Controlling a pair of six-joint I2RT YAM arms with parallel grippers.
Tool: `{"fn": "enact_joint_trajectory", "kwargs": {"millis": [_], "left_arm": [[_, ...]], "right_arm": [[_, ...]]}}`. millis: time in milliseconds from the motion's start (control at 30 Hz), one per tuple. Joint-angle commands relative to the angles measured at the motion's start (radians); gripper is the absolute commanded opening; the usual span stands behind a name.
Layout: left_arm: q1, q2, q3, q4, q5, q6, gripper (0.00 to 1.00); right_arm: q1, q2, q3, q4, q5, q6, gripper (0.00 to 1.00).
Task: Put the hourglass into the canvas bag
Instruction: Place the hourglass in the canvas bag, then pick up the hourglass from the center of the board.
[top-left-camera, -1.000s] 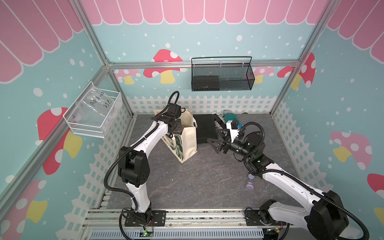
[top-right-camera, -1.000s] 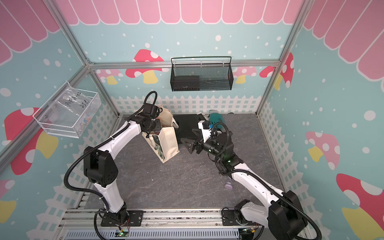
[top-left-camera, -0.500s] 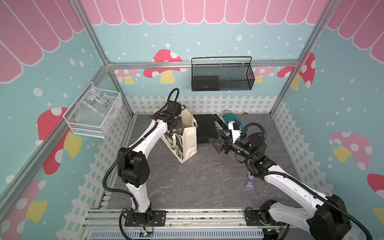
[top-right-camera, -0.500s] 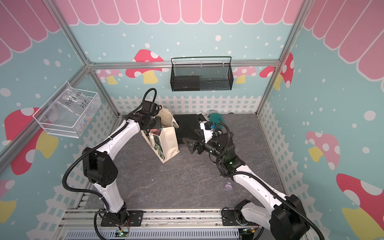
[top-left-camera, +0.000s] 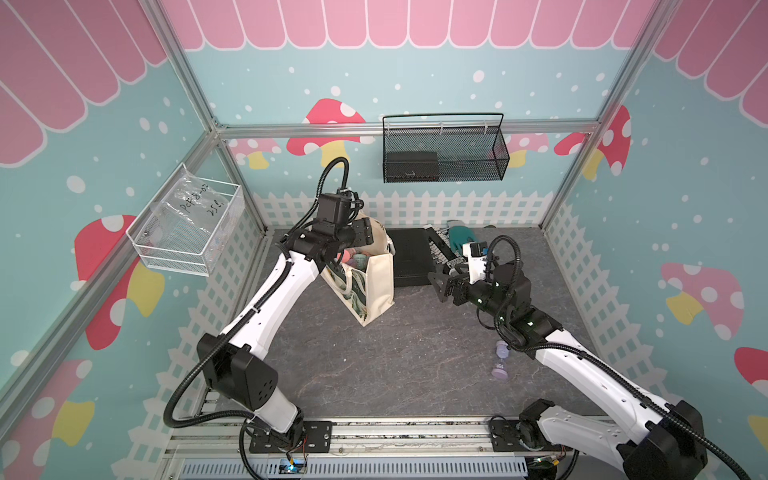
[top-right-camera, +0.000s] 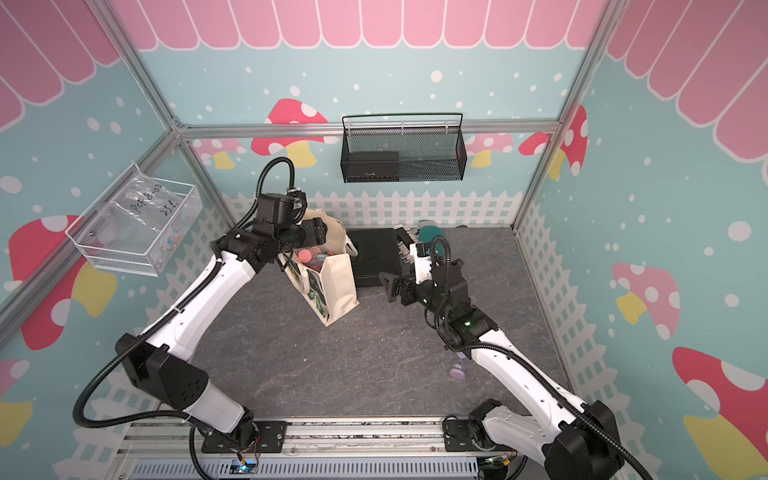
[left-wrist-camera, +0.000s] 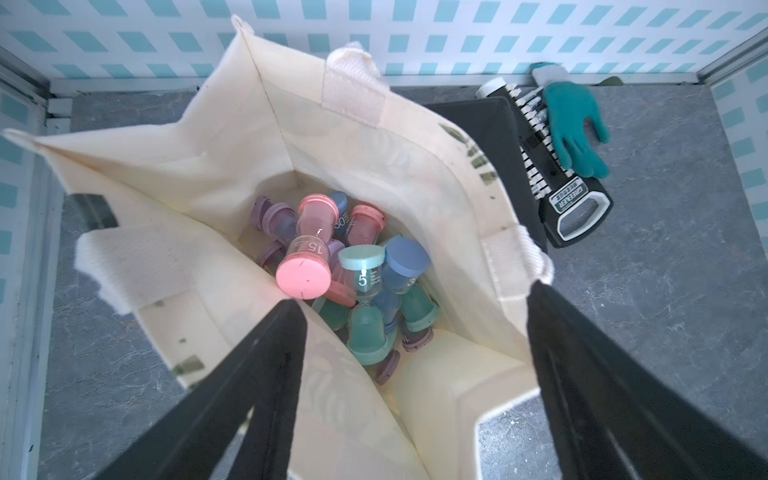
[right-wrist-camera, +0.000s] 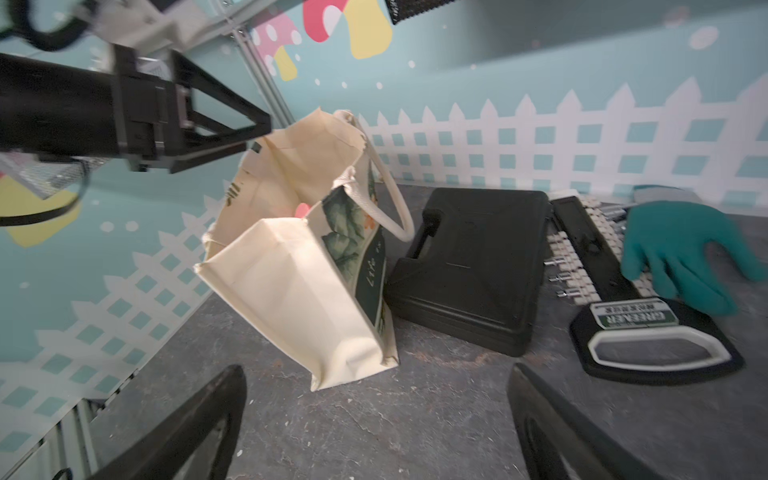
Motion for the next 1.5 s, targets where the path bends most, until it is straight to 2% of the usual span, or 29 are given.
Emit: {"fn": "enact_joint_trajectory", "kwargs": {"millis": [0, 200, 433, 700, 933, 1033, 1200, 1467], "left_arm": [[-0.056, -0.080, -0.075, 0.108, 0.042, -0.023, 0.88], [-0.152, -0.183, -0.208, 0.203, 0.041, -0.008, 0.96], [-0.257, -0.265, -0.404, 0.293, 0.064, -0.033, 0.99], [-0.379, -0.322, -0.578, 0.411, 0.072, 0.013, 0.99], [-0.410, -0.321, -0.656, 0.445, 0.130, 0.019, 0.99], [-0.425, -0.315, -0.677, 0.450, 0.118, 0.021, 0.99], [-0.442, -0.285, -0.702, 0.479, 0.138, -0.007, 0.99], [-0.461, -0.256, -0.742, 0.529, 0.150, -0.035, 0.99]], "right_arm": [[-0.002, -0.005, 0.033, -0.178, 0.168, 0.025, 1.00], [-0.012, 0.005, 0.033, -0.360, 0.342, 0.066, 1.00], [-0.090, -0.014, -0.061, -0.450, 0.314, 0.146, 0.99], [-0.183, -0.027, -0.190, -0.448, 0.322, 0.247, 0.99], [-0.251, -0.014, -0.274, -0.382, 0.295, 0.291, 0.99], [-0.268, -0.007, -0.296, -0.328, 0.257, 0.285, 0.94], [-0.279, 0.027, -0.313, -0.372, 0.252, 0.333, 0.93], [-0.280, -0.005, -0.360, -0.476, 0.333, 0.461, 0.94]]}}
